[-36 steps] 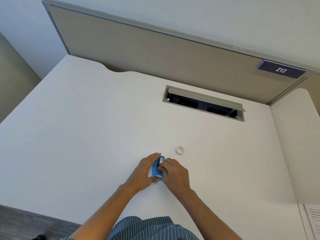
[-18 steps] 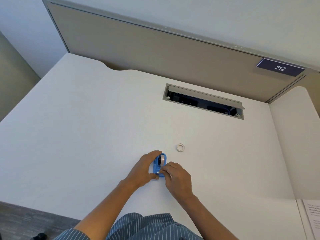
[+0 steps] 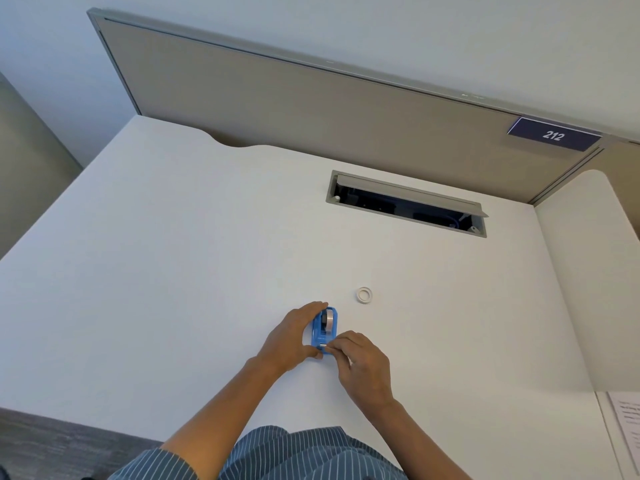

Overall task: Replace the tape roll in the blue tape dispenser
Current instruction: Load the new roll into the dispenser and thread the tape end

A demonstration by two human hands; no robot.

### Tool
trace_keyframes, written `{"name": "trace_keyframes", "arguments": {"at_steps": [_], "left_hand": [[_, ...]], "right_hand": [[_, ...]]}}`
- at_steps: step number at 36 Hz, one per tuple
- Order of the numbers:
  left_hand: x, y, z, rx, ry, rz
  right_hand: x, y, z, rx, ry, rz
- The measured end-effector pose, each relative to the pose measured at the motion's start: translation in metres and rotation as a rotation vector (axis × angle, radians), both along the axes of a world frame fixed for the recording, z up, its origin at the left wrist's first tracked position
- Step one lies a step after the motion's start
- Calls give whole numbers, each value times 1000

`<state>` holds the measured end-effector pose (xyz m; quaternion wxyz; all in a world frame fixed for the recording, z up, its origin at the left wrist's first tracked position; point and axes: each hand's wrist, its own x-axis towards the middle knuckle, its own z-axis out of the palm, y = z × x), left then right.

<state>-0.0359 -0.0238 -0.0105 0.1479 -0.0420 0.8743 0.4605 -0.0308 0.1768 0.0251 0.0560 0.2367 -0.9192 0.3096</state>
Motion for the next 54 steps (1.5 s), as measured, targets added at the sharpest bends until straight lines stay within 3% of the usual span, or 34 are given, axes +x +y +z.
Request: {"name": "trace_keyframes", "arguments": {"at_steps": [29,54], "left_hand": [[-7,-9,12,-52,-33,-84],[-6,-11,12,-31,-37,-88]], "right_hand": [[27,7,-14,53,-12,44],[13,-1,-45,144,-113,-100]]}}
